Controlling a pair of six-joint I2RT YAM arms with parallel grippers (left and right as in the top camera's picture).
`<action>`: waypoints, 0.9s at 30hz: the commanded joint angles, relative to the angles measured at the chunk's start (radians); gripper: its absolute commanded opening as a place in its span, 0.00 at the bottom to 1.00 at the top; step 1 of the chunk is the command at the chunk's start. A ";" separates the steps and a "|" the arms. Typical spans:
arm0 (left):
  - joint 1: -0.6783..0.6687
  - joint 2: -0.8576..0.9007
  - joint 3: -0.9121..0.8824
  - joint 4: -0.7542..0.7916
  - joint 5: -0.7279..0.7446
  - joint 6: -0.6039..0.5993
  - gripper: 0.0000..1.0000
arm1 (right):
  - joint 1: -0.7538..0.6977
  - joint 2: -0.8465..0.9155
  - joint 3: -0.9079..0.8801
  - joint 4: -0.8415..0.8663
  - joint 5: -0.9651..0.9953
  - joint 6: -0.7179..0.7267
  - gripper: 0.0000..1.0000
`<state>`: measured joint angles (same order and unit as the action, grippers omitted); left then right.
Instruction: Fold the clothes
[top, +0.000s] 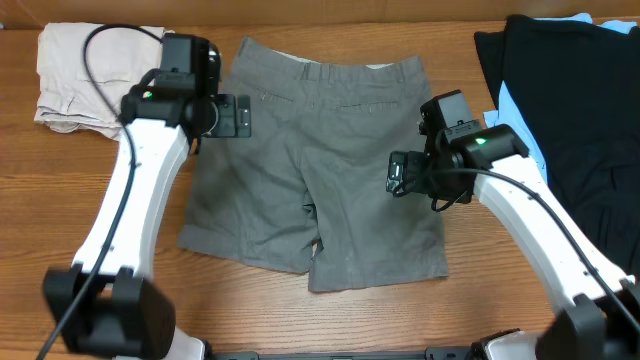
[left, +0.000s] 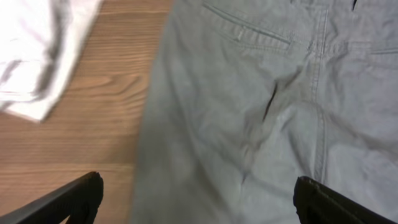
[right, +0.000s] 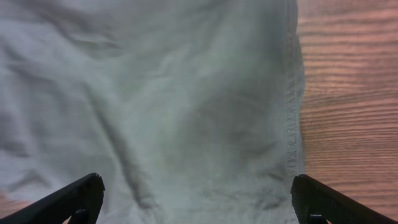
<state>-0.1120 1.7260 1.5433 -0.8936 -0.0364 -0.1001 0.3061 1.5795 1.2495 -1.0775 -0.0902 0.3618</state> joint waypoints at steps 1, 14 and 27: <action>-0.006 0.056 -0.012 0.029 0.057 0.035 1.00 | -0.014 0.054 -0.017 0.023 -0.002 -0.030 1.00; -0.006 0.111 -0.012 0.156 0.109 0.162 1.00 | -0.005 0.245 -0.019 0.101 -0.103 -0.150 0.95; -0.006 0.111 -0.012 0.197 0.108 0.171 1.00 | -0.005 0.277 -0.020 0.103 -0.115 -0.122 0.95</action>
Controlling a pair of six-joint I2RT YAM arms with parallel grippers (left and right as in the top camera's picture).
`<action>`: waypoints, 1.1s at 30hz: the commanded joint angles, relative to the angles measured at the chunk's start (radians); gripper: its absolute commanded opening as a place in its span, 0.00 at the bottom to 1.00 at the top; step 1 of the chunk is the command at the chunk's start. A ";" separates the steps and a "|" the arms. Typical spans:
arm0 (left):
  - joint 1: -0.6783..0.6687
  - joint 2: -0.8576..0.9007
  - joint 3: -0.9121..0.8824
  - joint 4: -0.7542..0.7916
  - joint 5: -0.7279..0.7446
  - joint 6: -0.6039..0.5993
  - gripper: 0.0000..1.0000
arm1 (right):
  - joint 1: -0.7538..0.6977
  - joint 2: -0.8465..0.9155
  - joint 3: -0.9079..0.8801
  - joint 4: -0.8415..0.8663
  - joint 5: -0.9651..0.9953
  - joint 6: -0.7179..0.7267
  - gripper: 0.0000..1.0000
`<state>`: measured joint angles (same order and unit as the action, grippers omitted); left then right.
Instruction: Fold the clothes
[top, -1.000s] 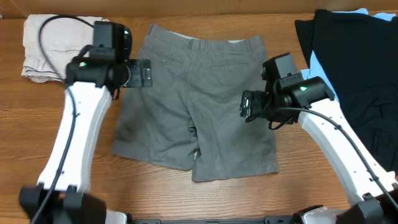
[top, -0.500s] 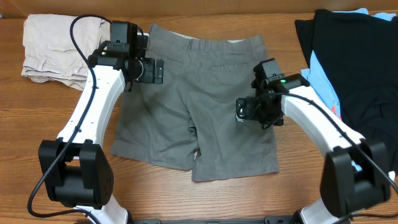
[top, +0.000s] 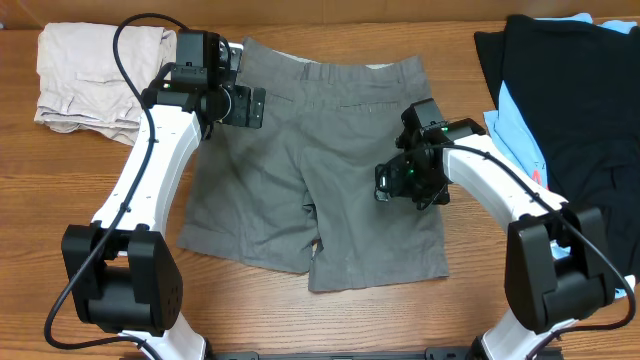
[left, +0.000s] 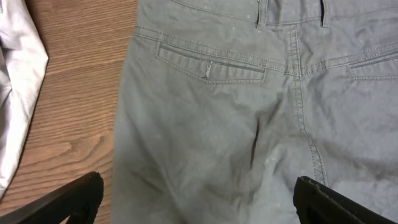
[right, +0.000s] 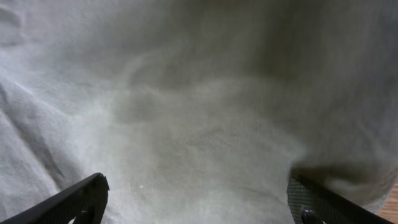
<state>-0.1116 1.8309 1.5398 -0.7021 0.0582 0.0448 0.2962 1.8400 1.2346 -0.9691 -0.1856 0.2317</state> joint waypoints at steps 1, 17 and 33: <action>-0.007 0.006 -0.009 0.006 0.013 0.032 1.00 | 0.005 0.018 -0.005 -0.008 -0.024 0.008 0.95; -0.007 0.006 -0.009 0.024 0.013 0.038 1.00 | 0.005 0.025 -0.005 -0.008 -0.025 0.008 0.95; -0.007 0.006 -0.009 0.036 0.013 0.038 1.00 | 0.004 0.025 -0.097 0.085 -0.026 0.008 0.96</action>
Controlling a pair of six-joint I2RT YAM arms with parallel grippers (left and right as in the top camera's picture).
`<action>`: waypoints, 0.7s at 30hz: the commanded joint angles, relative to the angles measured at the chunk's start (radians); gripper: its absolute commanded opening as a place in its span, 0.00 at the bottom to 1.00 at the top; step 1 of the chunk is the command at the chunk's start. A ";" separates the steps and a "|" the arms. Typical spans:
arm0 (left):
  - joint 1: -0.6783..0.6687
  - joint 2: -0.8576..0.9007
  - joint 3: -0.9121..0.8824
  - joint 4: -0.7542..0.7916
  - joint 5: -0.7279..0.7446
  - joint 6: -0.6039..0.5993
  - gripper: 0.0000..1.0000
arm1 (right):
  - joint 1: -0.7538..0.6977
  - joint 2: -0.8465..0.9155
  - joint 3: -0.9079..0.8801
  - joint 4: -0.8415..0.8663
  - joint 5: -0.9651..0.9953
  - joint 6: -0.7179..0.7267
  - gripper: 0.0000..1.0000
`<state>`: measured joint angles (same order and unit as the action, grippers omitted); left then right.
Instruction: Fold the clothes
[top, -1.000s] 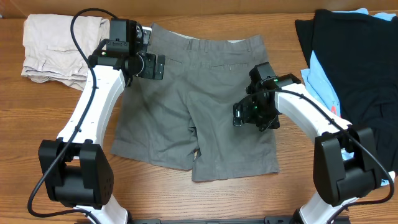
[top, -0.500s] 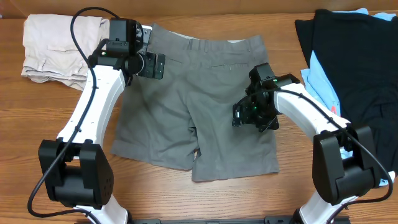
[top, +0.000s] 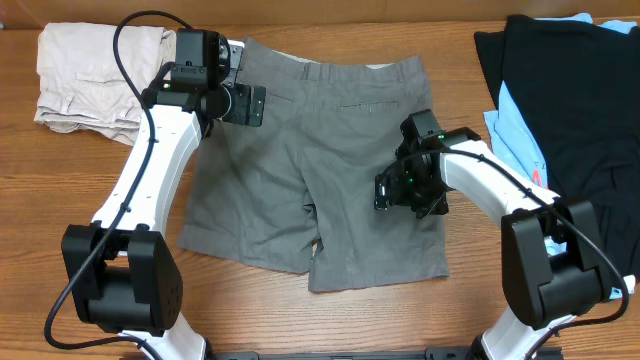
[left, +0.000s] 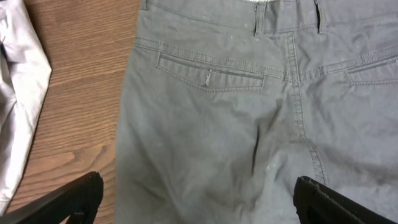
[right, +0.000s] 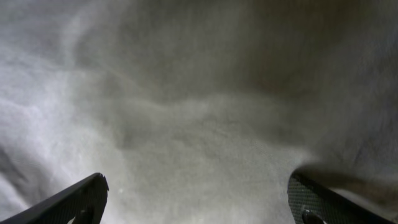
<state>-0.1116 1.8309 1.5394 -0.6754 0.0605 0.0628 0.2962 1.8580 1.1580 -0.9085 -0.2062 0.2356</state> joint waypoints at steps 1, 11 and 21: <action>-0.007 0.006 -0.008 0.011 0.011 0.020 1.00 | 0.003 0.007 -0.029 0.036 -0.005 0.005 0.96; -0.005 0.021 -0.008 0.080 0.008 0.035 1.00 | 0.003 0.007 -0.130 0.134 -0.020 0.008 0.96; -0.007 0.075 -0.008 0.101 0.010 0.035 1.00 | -0.024 0.019 -0.237 0.242 0.048 0.053 0.94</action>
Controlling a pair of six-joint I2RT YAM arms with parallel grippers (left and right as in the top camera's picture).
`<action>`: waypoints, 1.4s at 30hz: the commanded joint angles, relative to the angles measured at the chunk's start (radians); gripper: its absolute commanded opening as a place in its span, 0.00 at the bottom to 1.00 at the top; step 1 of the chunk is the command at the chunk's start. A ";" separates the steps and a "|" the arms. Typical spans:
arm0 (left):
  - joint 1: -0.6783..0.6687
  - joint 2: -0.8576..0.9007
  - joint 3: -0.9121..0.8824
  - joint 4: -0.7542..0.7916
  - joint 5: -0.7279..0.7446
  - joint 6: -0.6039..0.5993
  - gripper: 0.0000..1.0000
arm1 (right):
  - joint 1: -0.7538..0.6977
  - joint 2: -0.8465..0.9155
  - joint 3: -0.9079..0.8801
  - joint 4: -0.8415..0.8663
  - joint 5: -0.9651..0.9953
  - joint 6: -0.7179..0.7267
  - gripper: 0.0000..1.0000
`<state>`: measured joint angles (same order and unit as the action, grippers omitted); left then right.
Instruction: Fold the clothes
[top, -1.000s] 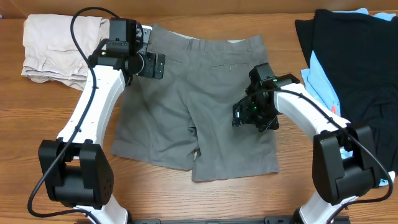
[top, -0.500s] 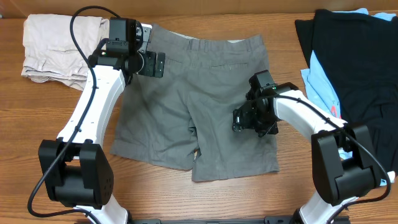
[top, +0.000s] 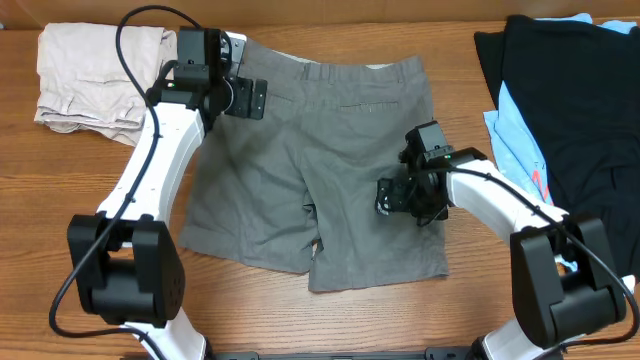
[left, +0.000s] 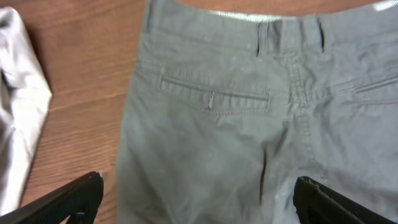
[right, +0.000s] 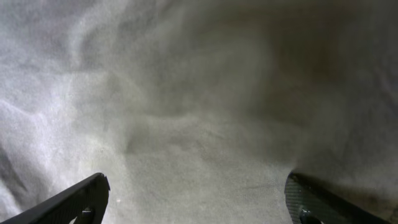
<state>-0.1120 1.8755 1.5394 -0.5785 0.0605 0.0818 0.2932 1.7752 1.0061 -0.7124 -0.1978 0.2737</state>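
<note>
Grey shorts (top: 315, 160) lie flat on the wooden table, back side up, waistband at the far edge. My left gripper (top: 248, 98) hovers open over their upper left corner; the left wrist view shows the back pocket (left: 214, 99) and waistband (left: 273, 28) ahead of the open left gripper (left: 198, 208). My right gripper (top: 393, 196) is open and low over the right leg. In the right wrist view grey cloth (right: 186, 112) fills the frame between the spread fingertips (right: 87, 199), with nothing gripped.
A folded beige garment (top: 85, 75) lies at the far left, its edge showing in the left wrist view (left: 18, 124). A black garment (top: 580, 130) over light blue cloth (top: 512, 120) covers the right side. Bare table (top: 250, 310) runs along the front.
My left gripper has shifted a little toward the waistband, which now shows more fully in its view. The right gripper stays low over the right leg, barely moved. Both remain open.
My left gripper was over the shorts' left edge and the right one at the right leg's outer edge. Then the left was higher, by the back pocket, and the right was close down over the right leg. Both have stayed there, open; the shorts have not moved.
</note>
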 joint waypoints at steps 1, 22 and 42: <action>-0.006 0.034 -0.008 0.008 0.007 0.016 1.00 | -0.033 0.106 -0.091 0.050 0.043 0.015 0.94; 0.007 0.270 0.014 0.255 0.008 -0.027 1.00 | -0.320 0.123 0.184 -0.058 -0.008 -0.100 0.98; 0.040 0.303 0.192 0.156 0.203 -0.115 1.00 | -0.235 0.116 0.840 -0.515 -0.060 -0.096 1.00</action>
<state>-0.0750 2.1777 1.6863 -0.4129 0.2169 -0.0235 0.0536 1.9068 1.8214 -1.2205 -0.2520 0.1822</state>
